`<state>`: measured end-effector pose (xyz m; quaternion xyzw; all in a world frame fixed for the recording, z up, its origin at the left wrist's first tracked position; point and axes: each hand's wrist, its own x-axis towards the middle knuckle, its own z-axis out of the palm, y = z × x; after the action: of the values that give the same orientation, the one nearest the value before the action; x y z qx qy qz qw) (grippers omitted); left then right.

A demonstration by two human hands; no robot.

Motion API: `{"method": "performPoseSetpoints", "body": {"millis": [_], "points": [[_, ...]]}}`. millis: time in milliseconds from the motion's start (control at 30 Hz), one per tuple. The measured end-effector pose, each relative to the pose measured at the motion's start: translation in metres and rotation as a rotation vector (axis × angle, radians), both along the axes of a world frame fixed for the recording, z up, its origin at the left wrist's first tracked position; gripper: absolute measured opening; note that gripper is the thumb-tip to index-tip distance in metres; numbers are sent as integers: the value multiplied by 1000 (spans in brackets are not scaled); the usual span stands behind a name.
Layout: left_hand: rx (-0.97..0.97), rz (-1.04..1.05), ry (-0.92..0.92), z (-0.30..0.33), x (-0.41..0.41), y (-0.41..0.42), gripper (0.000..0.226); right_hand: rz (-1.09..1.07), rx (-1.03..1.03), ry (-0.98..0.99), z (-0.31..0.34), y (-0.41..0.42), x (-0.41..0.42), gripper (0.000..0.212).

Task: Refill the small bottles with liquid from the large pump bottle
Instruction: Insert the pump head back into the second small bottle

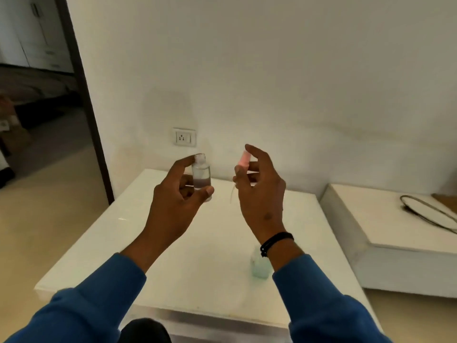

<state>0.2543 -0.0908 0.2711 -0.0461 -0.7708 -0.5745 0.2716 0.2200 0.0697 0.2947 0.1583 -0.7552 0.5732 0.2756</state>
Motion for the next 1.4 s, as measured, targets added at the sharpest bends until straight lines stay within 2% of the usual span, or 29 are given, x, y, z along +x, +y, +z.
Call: {"method": "performPoseSetpoints", "body": {"millis": [333,567,833,1400], "points": [[-82,-81,64,83,38,23,59,17,-92,201,159,34,44,37],[-136,-88,106,126,55,34,58,17,-201,265,221,41,68,38],[-185,-55,154,153,57,44,57,55,-166,301,250,36,81,38],[-232,-32,231,168,66,52,62,45,-72,334,250,22,94,40]]}}
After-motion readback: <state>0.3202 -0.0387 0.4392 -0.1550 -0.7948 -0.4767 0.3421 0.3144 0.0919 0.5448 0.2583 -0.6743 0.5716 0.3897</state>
